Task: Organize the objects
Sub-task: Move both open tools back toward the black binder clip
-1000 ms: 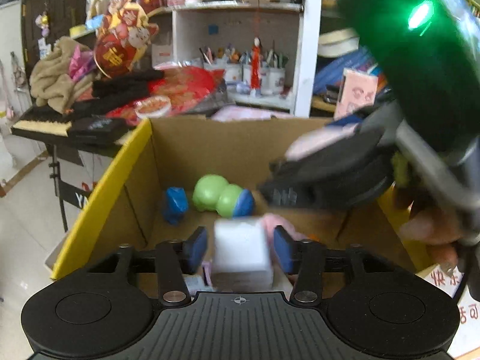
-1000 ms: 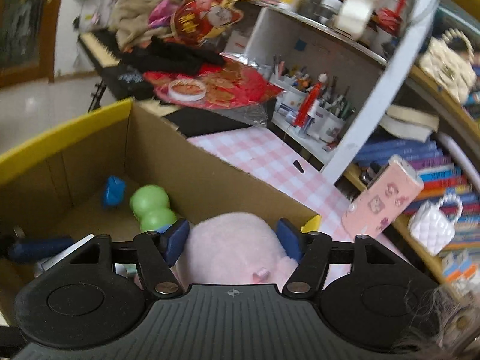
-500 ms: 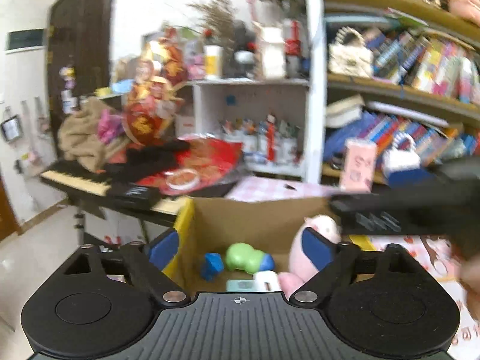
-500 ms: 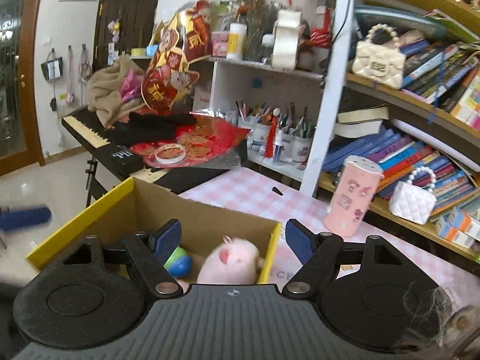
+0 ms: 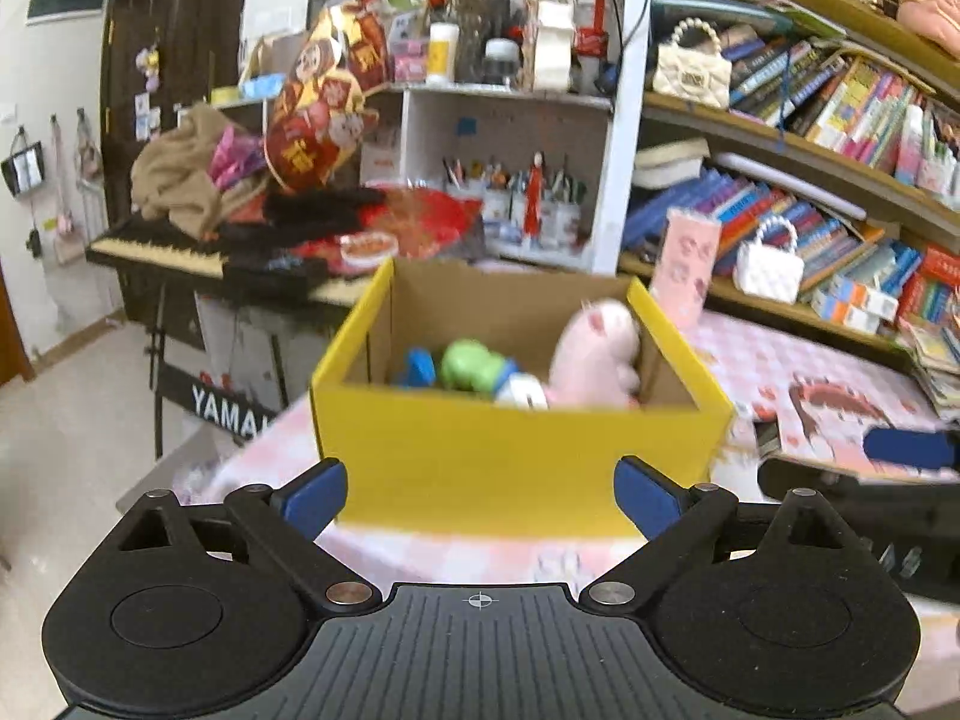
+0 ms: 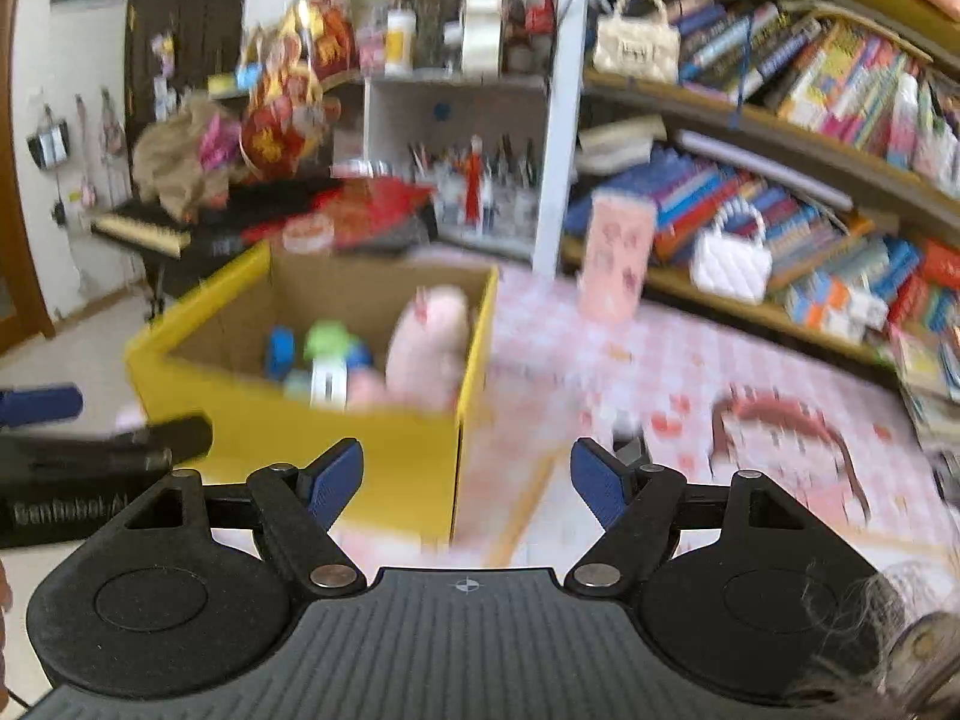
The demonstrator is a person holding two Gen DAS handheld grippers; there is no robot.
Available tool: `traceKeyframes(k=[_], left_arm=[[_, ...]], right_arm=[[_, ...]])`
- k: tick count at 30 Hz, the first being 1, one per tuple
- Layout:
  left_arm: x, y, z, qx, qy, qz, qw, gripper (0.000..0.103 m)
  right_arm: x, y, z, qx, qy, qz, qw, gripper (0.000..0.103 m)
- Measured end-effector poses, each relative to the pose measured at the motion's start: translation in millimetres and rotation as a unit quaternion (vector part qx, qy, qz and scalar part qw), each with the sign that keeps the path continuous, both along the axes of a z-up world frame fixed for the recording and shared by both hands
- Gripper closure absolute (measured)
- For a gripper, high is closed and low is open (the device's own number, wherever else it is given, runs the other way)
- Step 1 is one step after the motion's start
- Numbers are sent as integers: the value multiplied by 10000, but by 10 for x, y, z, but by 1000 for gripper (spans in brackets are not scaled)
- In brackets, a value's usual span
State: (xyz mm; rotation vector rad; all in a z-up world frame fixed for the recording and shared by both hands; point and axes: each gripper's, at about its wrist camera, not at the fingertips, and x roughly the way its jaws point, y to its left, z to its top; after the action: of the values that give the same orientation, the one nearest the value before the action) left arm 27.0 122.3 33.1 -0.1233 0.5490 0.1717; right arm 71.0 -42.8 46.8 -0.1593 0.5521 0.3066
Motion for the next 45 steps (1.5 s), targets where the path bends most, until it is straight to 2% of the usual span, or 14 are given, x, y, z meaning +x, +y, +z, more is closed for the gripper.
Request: traceKeyframes(k=[2,6,12,19,32,41,45], left_arm=[[-124,-53,-40,-8,82,-119,9999,6],[-376,-137,-98,29,154,-356,9992,6],[-575,-252,-143,385,227,-826,9956,6],[-705,-336,-185,352,240,-1160,9923,6],[-665,-659,-261,282,377,-1937,9799,5],[-471,-1048,-306,264,474,-2460,9677,5],[-365,-1189,-329,328,505,-2543,9653,5]], right_arm=[[-164,-10,-106,-136,143,-214,9996,30],[-440,-110,-259,-75,394,-531,9978,30],[-707,-190,-401,9,669,-885,9938,30],[-985,-304,-435,96,696,-1307,9889,29],[-1232,-626,-477,-1,799,-2072,9750,28],[-1195,-989,-525,-15,967,-2611,9605,28],[-1105,-1125,-555,12,1070,-2731,9560,28]])
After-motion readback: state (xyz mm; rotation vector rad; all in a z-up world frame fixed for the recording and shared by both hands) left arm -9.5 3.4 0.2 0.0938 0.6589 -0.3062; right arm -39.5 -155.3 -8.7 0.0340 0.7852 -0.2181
